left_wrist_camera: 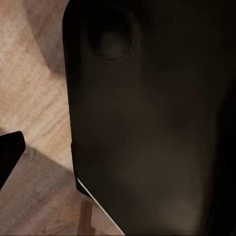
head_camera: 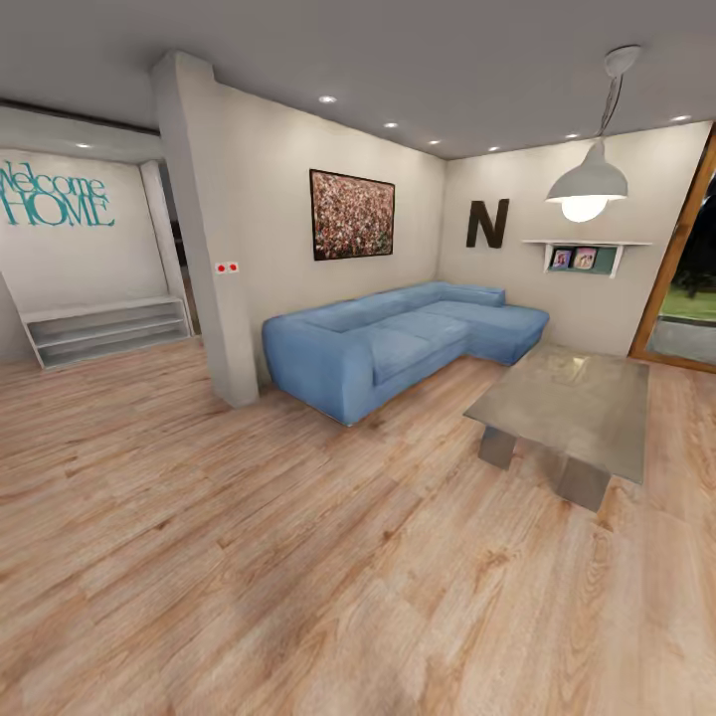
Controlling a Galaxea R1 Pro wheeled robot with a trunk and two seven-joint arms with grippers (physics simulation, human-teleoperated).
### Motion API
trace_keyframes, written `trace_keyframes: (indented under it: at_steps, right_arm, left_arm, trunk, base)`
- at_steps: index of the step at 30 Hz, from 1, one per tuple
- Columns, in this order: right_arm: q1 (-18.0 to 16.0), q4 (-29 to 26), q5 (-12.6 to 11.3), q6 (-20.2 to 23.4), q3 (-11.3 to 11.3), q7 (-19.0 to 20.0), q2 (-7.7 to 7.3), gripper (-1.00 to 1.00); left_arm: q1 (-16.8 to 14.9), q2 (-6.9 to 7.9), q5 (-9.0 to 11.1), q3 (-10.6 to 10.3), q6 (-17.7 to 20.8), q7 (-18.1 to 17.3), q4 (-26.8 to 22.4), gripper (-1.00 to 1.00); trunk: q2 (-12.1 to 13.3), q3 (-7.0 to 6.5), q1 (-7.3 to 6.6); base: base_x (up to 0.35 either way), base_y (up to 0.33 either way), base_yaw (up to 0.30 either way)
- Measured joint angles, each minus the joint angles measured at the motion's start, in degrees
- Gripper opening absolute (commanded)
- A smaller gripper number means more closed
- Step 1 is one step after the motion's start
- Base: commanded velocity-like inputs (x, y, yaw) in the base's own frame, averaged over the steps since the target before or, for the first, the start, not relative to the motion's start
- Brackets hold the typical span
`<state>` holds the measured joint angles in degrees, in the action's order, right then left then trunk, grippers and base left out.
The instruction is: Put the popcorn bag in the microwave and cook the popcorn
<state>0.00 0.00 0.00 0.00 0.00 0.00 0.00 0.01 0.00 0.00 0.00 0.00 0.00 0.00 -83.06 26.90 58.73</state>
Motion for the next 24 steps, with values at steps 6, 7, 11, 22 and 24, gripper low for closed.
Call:
trace_keyframes:
  at_steps: [6,7,11,22,24]
  right_arm:
    - [1.0,-1.5,-0.3,-0.6,-0.3,0.3,-1.60,1.00]
    - [1.0,-1.8,-0.3,-0.9,-0.3,0.3,-1.92,1.00]
    - [1.0,-3.1,-0.3,-2.2,-0.3,0.2,-2.70,1.00]
    - [1.0,-6.6,-0.3,-5.7,-0.5,0.2,-2.72,1.00]
    - [1.0,-6.6,-0.3,-6.4,-0.5,0.2,-2.72,1.00]
  left_arm:
    - [-0.4,-0.95,-0.1,0.1,-0.2,0.0,-1.3,1.00]
    - [-0.4,-0.98,-0.1,0.1,-0.3,0.0,-1.4,1.00]
    - [-0.4,-1.12,-0.1,0.1,-0.3,0.0,-1.6,1.00]
    - [-0.4,-1.14,-0.1,0.1,-0.3,0.0,-1.6,1.00]
    - [-0.4,-1.14,-0.1,0.1,-0.3,0.0,-1.6,1.00]
  trunk:
    - [0.0,-0.02,0.00]
    - [0.0,-0.02,0.00]
    - [0.0,-0.02,0.00]
    - [0.0,-0.02,0.00]
    - [0.0,-0.02,0.00]
  base:
    - [0.000,0.000,0.000]
    - [0.000,0.000,0.000]
    - [0.000,0.000,0.000]
    - [0.000,0.000,-0.224]
    - [0.000,0.000,-0.293]
